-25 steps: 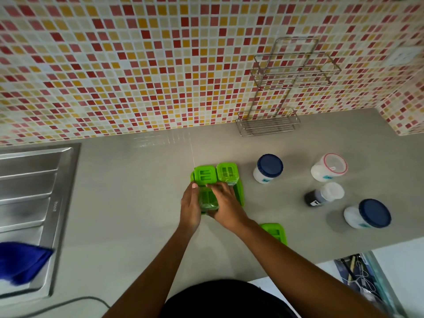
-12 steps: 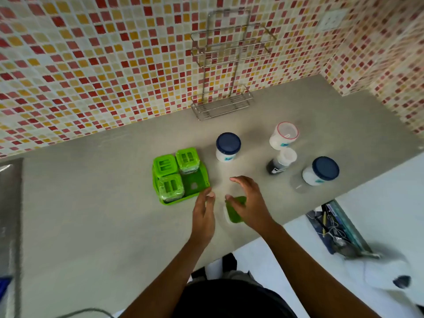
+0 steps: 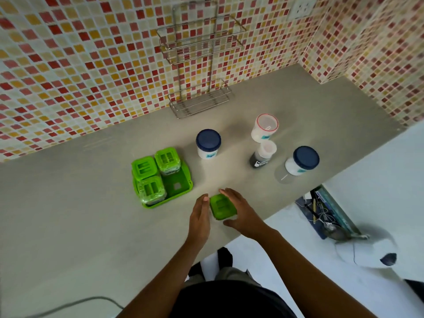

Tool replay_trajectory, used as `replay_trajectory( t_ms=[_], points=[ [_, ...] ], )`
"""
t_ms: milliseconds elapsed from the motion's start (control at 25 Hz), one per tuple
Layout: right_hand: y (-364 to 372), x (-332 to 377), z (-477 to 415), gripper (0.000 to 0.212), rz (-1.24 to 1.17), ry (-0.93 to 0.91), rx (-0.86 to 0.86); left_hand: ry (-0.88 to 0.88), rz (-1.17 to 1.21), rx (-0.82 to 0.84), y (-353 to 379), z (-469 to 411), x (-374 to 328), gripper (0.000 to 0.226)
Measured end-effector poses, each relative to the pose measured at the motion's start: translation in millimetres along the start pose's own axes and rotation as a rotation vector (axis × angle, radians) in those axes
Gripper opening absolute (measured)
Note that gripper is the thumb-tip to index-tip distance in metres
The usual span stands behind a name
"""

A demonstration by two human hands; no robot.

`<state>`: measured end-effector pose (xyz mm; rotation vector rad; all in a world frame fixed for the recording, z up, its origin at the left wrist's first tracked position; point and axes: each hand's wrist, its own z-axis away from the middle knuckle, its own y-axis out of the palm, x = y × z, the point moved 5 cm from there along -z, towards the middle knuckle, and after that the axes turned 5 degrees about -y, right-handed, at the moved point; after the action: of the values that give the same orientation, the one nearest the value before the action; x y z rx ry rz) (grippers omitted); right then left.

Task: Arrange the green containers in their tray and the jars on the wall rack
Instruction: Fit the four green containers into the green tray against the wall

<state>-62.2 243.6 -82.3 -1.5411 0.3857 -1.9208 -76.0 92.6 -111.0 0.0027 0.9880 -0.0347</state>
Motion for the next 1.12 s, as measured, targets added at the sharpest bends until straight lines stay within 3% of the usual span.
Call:
replay_trajectory(
  t_ms=[240,360,480,560,800,920,1120],
  points=[
    [-20,18,-24,0.088,-0.083,-0.026,0.03,0.025,0.057,0.013,-7,1,-21,0.029],
    [-36,31,-34,0.084,-0.149,-0.038,-0.017,0.052,0.122,0.011,-15,0,-43,0.041],
    [-40,56,-51,0.086,-0.161,-0.099,-0.058,0.152,0.147,-0.043,-36,1,-75,0.056],
    [-37,68,-60,0.089,-0.173,-0.115,-0.064,0.247,0.147,-0.069,-48,2,-92,0.053],
    [-5,101,-92,0.089,-0.138,-0.205,-0.059,0.407,-0.109,-0.413,-115,-11,-112,0.042],
    [9,104,-103,0.089,-0.084,-0.224,-0.035,0.41,-0.265,-0.51,-132,-18,-103,0.048],
    [21,104,-118,0.087,-0.059,-0.235,-0.019,0.247,-0.259,-0.534,-154,-40,-72,0.051]
  ],
)
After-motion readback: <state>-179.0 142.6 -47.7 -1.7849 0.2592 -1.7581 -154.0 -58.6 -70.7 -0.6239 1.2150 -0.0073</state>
